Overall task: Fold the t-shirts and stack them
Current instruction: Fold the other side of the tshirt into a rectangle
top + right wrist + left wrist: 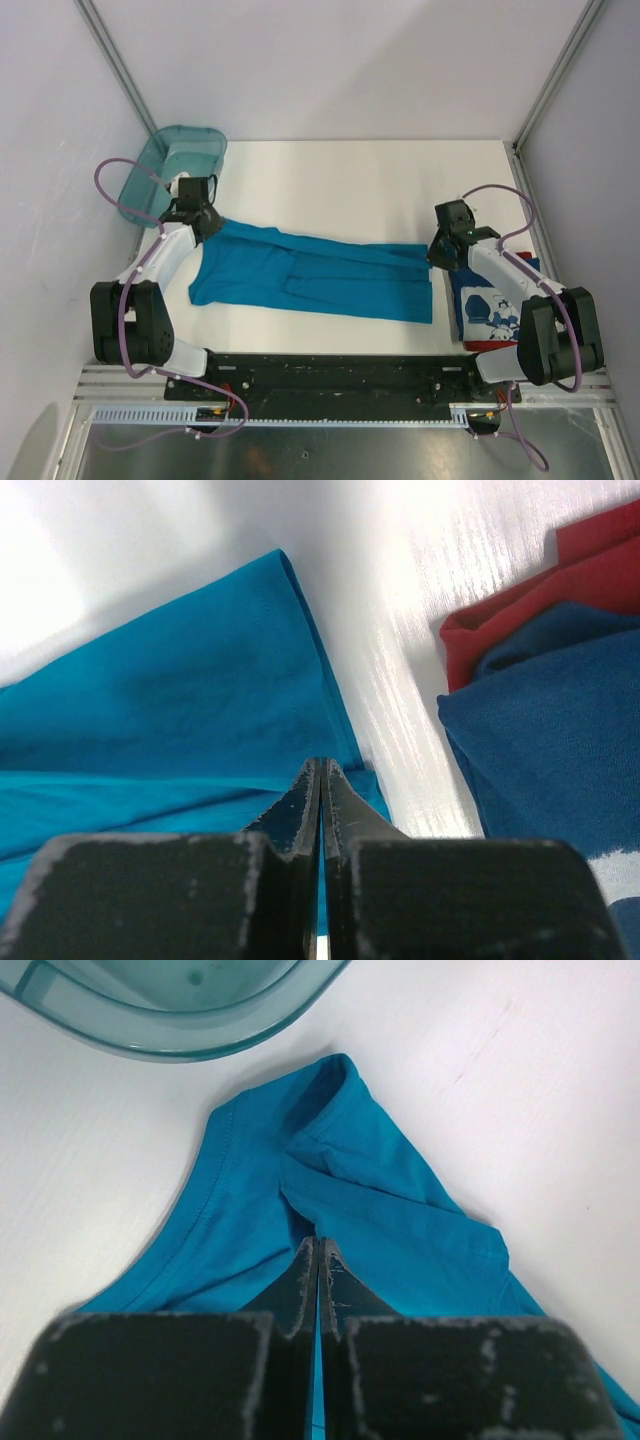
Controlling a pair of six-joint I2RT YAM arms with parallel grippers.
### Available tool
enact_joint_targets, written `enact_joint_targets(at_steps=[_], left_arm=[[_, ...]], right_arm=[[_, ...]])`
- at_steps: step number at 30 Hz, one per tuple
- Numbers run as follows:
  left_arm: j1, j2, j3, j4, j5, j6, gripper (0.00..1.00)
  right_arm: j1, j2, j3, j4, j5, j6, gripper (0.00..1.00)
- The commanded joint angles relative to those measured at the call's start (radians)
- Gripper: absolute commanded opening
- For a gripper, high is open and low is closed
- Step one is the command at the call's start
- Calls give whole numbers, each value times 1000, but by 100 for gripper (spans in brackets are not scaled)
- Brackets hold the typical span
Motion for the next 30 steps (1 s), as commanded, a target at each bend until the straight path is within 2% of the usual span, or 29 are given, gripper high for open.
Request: enact_joint_targets(at_steps=[1, 13, 25, 28, 30], left_arm=[[9, -30, -2, 44, -41, -31, 0], [9, -36, -98, 43, -5, -71, 0], [77, -16, -155, 51, 93, -139, 0], [100, -26, -175, 61, 127, -137, 7], [111, -38, -183, 65, 152, -122, 21]], right_arm=[[6, -28, -10, 1, 14, 8, 0], [12, 12, -58, 36, 32, 11, 0], [1, 31, -73, 58, 19, 4, 0], [-5, 34, -73, 63, 11, -4, 7], [-9, 23, -73, 62, 6, -11, 16]])
